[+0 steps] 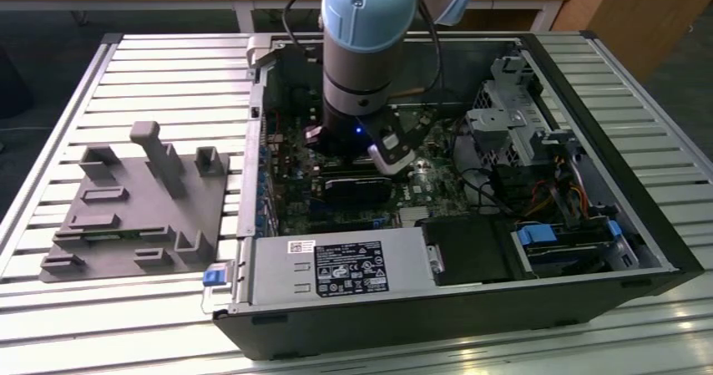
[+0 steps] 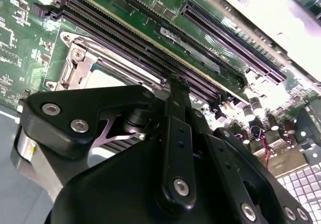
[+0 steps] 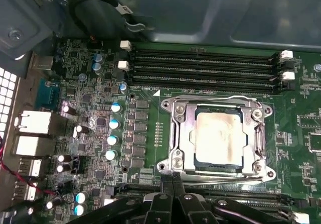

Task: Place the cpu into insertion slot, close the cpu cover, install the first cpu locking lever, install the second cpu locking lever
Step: 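Install the second cpu locking lever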

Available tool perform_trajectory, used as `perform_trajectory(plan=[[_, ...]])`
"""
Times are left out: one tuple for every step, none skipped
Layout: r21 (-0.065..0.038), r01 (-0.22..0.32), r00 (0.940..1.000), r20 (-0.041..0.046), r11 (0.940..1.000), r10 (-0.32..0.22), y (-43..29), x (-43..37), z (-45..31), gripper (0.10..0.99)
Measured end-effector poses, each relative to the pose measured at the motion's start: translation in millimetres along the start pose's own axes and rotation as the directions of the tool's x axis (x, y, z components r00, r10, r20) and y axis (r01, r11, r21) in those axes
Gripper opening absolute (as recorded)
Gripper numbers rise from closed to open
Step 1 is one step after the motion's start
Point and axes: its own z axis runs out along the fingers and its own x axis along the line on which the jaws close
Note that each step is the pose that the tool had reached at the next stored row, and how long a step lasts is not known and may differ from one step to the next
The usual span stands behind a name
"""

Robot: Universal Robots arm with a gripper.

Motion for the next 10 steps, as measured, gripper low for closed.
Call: perform_trajectory(plan=[[-0.004,0.000,1.0000,0.0001,1.0000,0.000,-0.1,0.2,0.7,0.106],[-0.010,0.000,1.0000,0.0003,1.0000,0.000,-0.3,0.5,1.3,0.106],[-0.015,0.000,1.0000,0.0005,0.9999,0.000,-0.4,0.7,1.9,0.106],[-0.019,0.000,1.0000,0.0008,0.9998,0.000,-0.6,1.2,2.6,0.106],[-0.023,0.000,1.0000,0.0009,0.9997,0.000,-0.7,1.7,3.3,0.106],[-0.026,0.000,1.0000,0.0008,0.9997,0.000,-0.9,2.2,3.8,0.106],[-0.030,0.000,1.0000,0.0008,0.9995,0.000,-1.1,2.7,4.2,0.106],[-0.035,0.001,1.0000,0.0012,0.9994,0.000,-1.0,3.2,4.8,0.106],[-0.040,0.001,1.0000,0.0019,0.9992,-0.001,-1.0,3.4,5.4,0.106],[-0.043,0.001,1.0000,0.0020,0.9991,-0.001,-1.1,3.5,5.6,0.106]])
